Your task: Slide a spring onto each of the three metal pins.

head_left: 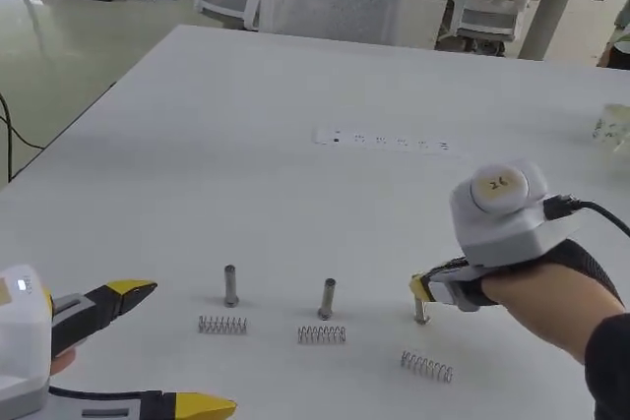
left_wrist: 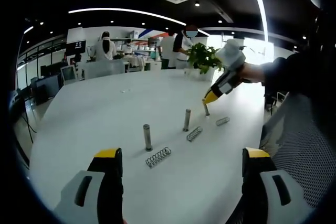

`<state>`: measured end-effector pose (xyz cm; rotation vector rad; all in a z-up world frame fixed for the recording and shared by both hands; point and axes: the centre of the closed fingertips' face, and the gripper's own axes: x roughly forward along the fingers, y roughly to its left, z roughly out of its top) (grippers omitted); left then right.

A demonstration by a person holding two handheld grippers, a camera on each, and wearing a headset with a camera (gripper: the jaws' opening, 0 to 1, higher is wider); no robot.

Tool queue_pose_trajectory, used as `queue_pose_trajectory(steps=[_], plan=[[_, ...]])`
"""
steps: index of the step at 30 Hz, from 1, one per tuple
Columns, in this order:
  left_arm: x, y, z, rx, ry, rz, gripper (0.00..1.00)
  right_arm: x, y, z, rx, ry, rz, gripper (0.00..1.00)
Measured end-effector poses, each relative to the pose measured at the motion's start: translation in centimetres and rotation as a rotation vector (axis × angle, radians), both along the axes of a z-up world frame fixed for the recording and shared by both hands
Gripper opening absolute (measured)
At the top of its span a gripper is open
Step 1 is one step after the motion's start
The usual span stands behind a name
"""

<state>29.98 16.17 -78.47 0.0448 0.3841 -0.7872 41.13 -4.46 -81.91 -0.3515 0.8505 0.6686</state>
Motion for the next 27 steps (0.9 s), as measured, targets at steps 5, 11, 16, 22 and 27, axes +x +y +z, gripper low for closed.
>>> queue_pose_trajectory(steps=[5, 11, 16, 22, 27], plan=[[0.0, -0.1, 0.0, 0.000, 0.000, -0.003, 0.94, -0.2, -0.6, 0.1, 0.016, -0.004, -0.014, 0.10], [0.0, -0.2, 0.0, 0.002, -0.001, -0.005, 0.94, -0.7, -1.1, 0.1, 0.039, 0.000, -0.037, 0.10], [-0.1, -0.2, -0.1, 0.003, 0.002, -0.007, 0.93, -1.0, -1.3, 0.1, 0.056, 0.003, -0.047, 0.10], [-0.1, -0.4, -0.1, 0.003, 0.001, -0.010, 0.93, -1.1, -1.2, 0.1, 0.049, -0.001, -0.039, 0.10], [-0.1, -0.4, -0.1, 0.001, 0.001, -0.008, 0.94, -1.1, -1.2, 0.1, 0.041, -0.004, -0.023, 0.10]])
